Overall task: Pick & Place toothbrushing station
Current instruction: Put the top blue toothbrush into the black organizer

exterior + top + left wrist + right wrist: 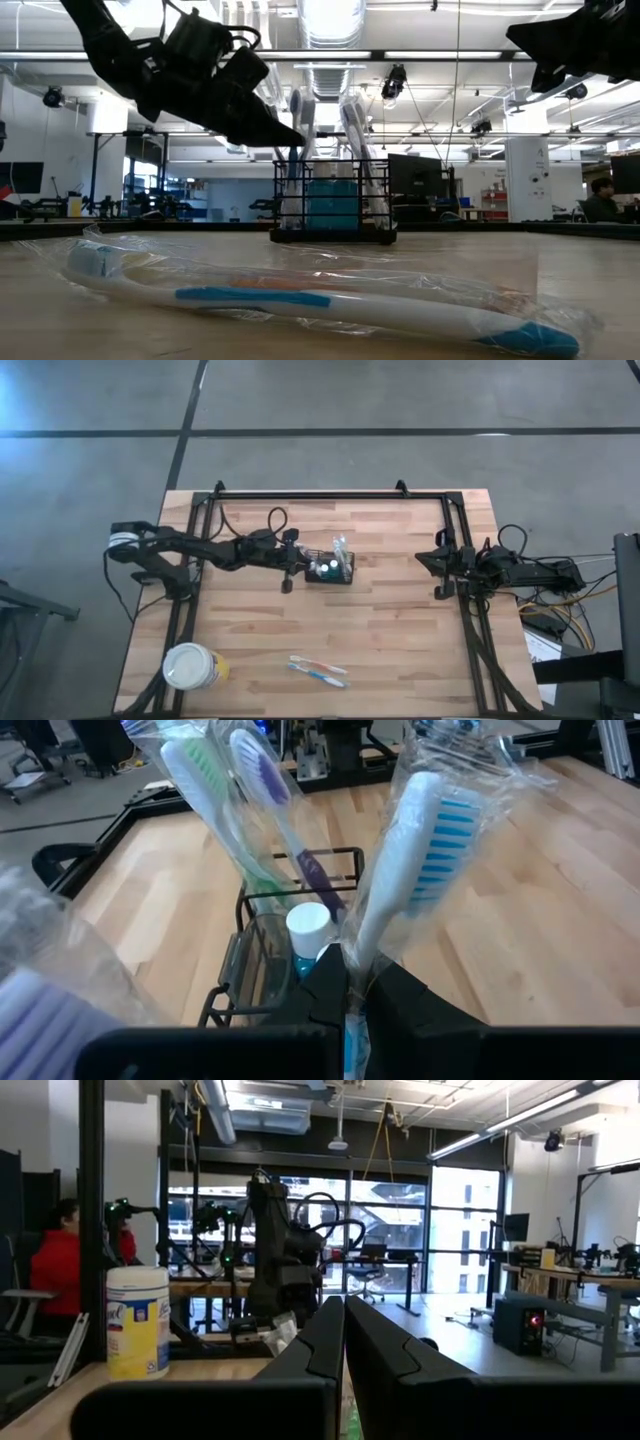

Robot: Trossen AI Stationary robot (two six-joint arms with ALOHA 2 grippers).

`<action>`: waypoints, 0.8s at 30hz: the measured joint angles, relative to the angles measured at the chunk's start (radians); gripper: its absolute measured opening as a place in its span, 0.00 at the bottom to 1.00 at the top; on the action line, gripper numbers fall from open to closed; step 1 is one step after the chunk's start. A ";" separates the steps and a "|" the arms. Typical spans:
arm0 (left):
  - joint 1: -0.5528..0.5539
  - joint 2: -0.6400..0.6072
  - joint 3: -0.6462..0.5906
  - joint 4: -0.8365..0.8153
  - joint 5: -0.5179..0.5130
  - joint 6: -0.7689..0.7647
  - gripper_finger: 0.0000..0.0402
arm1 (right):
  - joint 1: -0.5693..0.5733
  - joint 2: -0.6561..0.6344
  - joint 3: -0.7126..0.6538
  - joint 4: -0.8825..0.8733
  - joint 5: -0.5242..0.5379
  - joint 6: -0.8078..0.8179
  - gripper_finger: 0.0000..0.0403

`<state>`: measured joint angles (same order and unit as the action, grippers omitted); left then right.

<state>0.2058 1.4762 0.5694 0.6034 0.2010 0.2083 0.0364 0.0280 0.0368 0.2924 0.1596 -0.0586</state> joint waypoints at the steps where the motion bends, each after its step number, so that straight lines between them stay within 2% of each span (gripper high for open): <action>1: 0.001 0.004 0.000 0.002 0.003 0.002 0.05 | 0.000 0.000 0.000 0.000 0.000 0.000 0.02; 9: 0.003 0.001 0.001 -0.007 0.017 0.020 0.08 | 0.000 0.000 0.000 0.000 0.000 0.000 0.02; 15: 0.007 -0.044 -0.003 -0.024 -0.020 -0.039 0.24 | 0.000 0.000 0.000 0.000 0.000 0.000 0.02; 24: 0.009 -0.063 -0.002 -0.021 -0.017 -0.046 0.49 | 0.000 0.000 0.000 0.000 -0.001 0.007 0.02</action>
<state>0.2150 1.4128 0.5671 0.5824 0.1836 0.1620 0.0364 0.0280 0.0368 0.2928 0.1585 -0.0517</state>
